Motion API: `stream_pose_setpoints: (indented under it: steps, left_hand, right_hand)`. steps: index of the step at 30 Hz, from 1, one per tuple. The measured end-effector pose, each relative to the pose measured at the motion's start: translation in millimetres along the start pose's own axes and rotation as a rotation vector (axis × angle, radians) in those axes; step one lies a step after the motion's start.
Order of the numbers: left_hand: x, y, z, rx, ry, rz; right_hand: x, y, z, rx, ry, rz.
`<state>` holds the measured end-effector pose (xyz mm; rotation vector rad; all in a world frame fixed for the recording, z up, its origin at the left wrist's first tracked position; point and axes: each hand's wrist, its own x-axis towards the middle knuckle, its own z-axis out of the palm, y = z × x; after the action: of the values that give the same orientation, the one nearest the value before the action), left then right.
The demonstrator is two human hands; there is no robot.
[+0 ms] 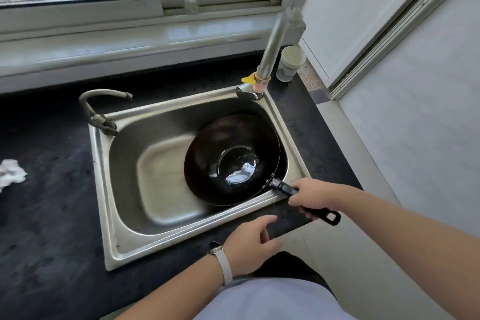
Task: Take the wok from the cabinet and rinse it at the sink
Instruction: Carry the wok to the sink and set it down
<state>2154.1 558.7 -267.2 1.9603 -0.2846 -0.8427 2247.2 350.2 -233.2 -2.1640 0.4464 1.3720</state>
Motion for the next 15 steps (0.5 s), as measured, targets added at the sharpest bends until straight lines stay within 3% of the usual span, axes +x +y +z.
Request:
stream_pose_setpoints:
  steps: [7, 15]
  left_hand:
    - [18, -6, -18, -0.037, 0.175, -0.085]
    - [35, 7, 1, -0.148, 0.264, -0.151]
  right_hand:
    - [9, 9, -39, -0.651, 0.143, -0.192]
    - [25, 13, -95, -0.935, 0.227, -0.403]
